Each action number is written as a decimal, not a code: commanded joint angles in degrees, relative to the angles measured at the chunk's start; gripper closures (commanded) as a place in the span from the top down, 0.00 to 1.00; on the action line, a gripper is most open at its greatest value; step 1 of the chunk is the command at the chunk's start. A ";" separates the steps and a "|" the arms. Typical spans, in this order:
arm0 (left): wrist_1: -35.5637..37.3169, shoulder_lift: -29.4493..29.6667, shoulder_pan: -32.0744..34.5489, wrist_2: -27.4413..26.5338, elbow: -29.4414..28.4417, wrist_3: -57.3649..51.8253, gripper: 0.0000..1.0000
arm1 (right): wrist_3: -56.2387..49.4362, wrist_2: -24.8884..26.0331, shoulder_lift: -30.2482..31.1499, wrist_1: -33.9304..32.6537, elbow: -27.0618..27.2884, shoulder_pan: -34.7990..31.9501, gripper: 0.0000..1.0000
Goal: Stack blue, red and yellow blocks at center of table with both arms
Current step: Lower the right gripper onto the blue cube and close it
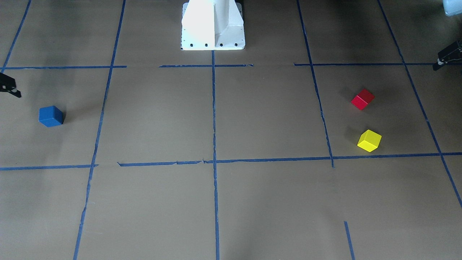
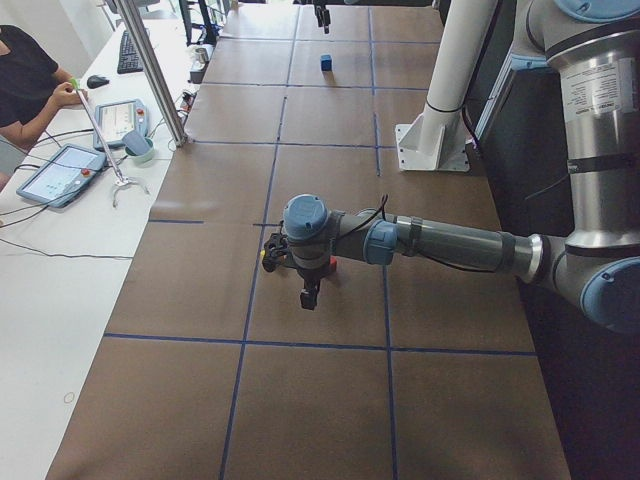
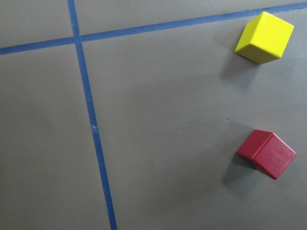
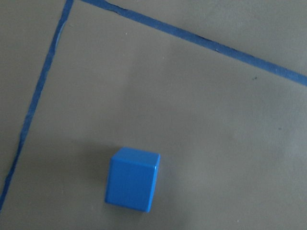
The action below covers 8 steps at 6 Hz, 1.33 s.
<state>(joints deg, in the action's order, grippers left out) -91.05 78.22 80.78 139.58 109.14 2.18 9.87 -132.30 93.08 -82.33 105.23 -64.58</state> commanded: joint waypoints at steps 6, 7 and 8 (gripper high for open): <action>0.17 0.00 -0.01 0.07 2.83 0.37 1.00 | 20.81 7.49 -2.20 7.01 -4.32 10.43 0.98; 0.17 0.00 -0.01 0.07 3.53 0.37 1.00 | 20.46 7.49 -2.29 7.01 -6.25 11.31 0.95; 0.17 0.00 -0.01 -0.01 4.23 0.37 1.00 | 20.37 7.49 -2.20 7.01 -6.61 11.67 0.94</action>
<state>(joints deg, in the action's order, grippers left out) -90.88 78.22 80.77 139.63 112.66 2.54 30.39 -124.81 90.83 -75.32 99.40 -53.41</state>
